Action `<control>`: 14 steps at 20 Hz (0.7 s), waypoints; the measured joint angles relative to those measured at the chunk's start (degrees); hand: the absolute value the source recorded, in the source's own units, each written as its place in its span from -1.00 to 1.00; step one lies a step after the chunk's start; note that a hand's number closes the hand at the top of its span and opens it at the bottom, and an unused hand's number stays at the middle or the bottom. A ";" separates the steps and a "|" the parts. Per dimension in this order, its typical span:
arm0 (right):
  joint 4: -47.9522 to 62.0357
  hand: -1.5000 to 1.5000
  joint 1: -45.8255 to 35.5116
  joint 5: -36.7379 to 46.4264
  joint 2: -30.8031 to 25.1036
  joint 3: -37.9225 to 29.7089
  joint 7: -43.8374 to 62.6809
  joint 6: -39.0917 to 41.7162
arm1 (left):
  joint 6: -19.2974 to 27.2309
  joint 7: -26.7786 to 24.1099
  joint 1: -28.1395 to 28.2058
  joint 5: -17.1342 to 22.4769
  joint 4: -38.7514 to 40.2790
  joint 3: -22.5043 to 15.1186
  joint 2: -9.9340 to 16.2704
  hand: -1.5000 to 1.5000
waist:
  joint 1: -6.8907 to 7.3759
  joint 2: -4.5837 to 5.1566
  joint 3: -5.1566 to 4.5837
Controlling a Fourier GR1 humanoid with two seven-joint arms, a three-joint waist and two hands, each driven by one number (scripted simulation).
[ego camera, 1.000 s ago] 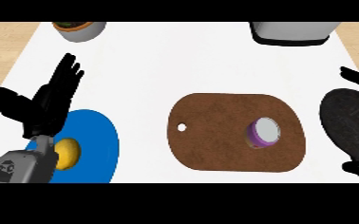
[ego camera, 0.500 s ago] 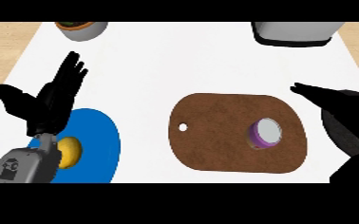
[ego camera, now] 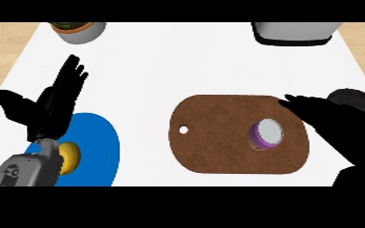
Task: Pick the can from the cutting board and place it in the pan
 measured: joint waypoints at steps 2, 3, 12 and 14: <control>-1.08 -1.00 -0.39 2.83 1.68 1.87 2.40 0.54 | -0.88 0.04 0.66 0.35 -0.34 0.79 0.39 0.00 | 0.01 -0.02 -0.01; -1.61 -1.00 -1.20 3.32 2.57 2.32 3.94 1.42 | -0.82 0.32 0.38 0.01 -0.24 0.75 0.23 0.00 | -0.01 -0.01 0.01; -0.05 -1.00 -5.66 8.84 13.26 4.21 8.51 4.91 | -1.95 0.93 0.03 -1.24 0.11 2.33 -1.30 0.00 | 0.02 0.00 0.01; 1.40 -1.00 -6.05 10.55 15.14 5.53 9.41 5.18 | -2.05 1.41 0.25 -1.55 -0.53 2.41 -1.42 0.00 | 0.02 0.00 0.01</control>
